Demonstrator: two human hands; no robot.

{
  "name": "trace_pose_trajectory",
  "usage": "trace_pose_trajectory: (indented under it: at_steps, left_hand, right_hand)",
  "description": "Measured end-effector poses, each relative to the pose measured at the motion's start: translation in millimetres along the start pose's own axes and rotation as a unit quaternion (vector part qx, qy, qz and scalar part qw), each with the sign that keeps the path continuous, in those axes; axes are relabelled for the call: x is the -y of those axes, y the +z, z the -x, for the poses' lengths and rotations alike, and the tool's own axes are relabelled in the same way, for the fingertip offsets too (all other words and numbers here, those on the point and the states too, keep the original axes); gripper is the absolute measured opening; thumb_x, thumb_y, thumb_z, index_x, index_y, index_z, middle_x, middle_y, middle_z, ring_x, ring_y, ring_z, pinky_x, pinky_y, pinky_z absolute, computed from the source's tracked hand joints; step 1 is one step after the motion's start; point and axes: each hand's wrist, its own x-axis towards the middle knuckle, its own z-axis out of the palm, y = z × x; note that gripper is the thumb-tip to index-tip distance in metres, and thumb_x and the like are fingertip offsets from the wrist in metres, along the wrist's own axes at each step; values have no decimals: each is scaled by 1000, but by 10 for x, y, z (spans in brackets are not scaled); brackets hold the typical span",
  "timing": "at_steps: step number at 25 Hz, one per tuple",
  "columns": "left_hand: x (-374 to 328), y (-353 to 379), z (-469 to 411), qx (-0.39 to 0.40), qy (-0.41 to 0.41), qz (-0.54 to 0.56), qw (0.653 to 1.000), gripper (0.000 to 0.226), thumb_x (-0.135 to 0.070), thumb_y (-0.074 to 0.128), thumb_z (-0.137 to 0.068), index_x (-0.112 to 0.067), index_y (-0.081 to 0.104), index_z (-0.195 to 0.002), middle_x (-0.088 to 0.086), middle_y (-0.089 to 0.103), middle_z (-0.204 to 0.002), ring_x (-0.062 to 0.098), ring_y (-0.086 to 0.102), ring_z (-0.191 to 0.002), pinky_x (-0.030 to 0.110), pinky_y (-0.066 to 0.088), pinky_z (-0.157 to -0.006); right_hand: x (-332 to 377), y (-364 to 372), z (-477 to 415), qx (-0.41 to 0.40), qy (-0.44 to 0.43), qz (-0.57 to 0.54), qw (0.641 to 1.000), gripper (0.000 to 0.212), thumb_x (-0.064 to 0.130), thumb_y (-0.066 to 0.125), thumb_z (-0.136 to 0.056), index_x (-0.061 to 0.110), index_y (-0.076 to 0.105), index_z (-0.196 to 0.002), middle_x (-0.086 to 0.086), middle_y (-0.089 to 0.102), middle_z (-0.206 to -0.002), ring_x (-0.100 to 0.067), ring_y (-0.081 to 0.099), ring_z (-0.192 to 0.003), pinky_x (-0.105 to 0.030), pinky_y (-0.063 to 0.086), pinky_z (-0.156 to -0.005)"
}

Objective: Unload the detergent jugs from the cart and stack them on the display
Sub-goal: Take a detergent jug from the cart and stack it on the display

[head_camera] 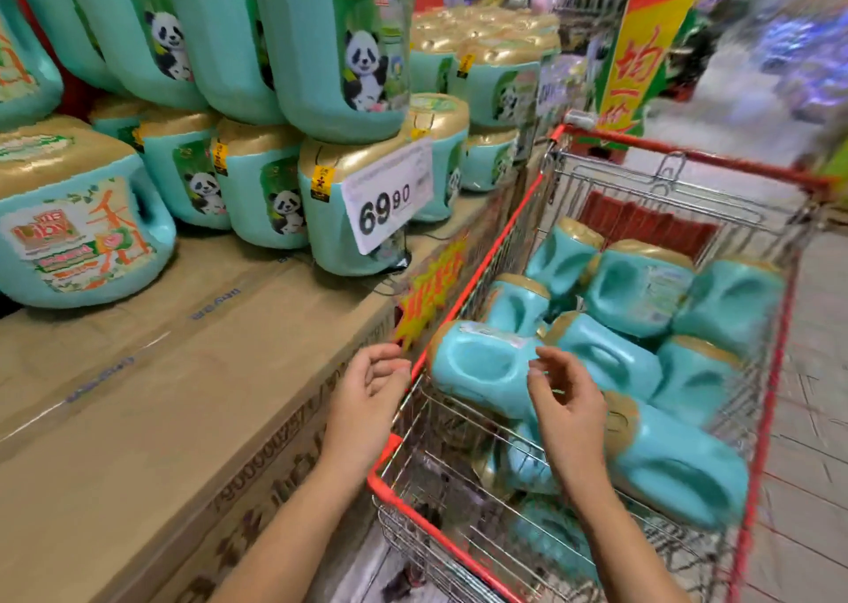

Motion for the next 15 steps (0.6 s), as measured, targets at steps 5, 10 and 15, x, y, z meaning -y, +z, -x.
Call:
trace_pose_trajectory:
  at_steps: [5, 10, 15]
  left_hand:
    - [786, 590, -475, 46, -96, -139, 985, 54, -11, 66, -90, -19, 45, -139, 6, 46, -142, 19, 46, -128, 30, 39, -105]
    - [1239, 777, -602, 3, -52, -197, 979, 76, -1, 69, -84, -25, 36, -148, 2, 35, -150, 20, 33, -138, 52, 36, -110]
    - [1259, 809, -604, -32, -39, -122, 991, 70, 2, 71, -83, -29, 46, -140, 0, 41, -143, 17, 43, -133, 33, 43, -104]
  right_hand:
    - [-526, -223, -606, 230, -41, 263, 936, 76, 32, 82, -73, 15, 44, -136, -1, 43, -132, -16, 39, -123, -29, 30, -108]
    - [-848, 97, -697, 280, -109, 442, 845, 93, 65, 65, -64, 24, 36, -142, -10, 24, -149, -34, 20, -135, -45, 23, -114]
    - [-903, 228, -652, 178, -214, 458, 845, 81, 54, 70, -57, 9, 59, -123, -20, 55, -128, -47, 49, -118, -58, 43, -96]
